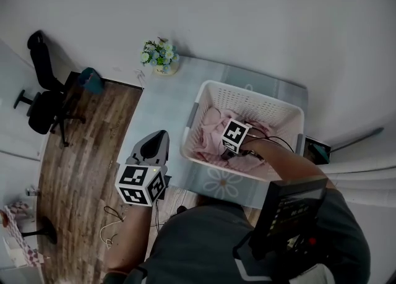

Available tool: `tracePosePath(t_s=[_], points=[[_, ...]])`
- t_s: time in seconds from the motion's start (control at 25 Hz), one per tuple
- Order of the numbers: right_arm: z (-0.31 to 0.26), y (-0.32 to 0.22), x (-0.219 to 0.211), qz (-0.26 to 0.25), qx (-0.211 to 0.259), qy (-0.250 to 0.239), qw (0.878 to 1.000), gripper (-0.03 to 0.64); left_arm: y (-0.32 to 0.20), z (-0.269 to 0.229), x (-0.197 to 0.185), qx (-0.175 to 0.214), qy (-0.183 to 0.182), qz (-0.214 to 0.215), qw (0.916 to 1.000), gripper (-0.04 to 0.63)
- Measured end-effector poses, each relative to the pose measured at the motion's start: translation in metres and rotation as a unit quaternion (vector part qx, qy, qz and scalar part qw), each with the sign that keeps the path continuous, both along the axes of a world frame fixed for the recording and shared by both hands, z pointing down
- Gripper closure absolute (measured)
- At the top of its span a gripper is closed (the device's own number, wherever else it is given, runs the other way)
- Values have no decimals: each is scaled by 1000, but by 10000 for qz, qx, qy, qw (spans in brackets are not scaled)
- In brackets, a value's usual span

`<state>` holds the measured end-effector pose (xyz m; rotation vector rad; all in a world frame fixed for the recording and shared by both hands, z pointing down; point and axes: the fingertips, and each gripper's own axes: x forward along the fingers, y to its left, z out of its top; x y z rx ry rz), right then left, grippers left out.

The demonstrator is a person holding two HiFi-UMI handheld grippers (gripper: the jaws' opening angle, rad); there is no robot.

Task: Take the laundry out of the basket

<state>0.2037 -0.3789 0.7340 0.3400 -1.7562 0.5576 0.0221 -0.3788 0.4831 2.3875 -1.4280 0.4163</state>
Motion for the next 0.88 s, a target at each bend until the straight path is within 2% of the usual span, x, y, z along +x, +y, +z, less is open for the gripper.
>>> tracePosePath(t_s=[0.12,0.28,0.4,0.72,0.76,0.88], points=[[2,3,-3,-242,-69,170,9995,40,1,-2,-8,24,72,-131,9999,588],[2,6,-8,-526,68,164,9985,40,3,-10,-11,166,219,-70,9996,588],[3,5,-11,-607,174,83,9980,39,2,-16,-13,287,258,-73,9992,588],[2,3,-15,-757,139,226,9968,44,8,-14,-14,207,381,-14,9991,588],[2,4,-16,-823,142,185,9963,56,9,-15,-12,252,471,67,9986,588],[-1,14,-21,-996,69,120,9949,151,17,-24,-1,428,767,437,9952,588]])
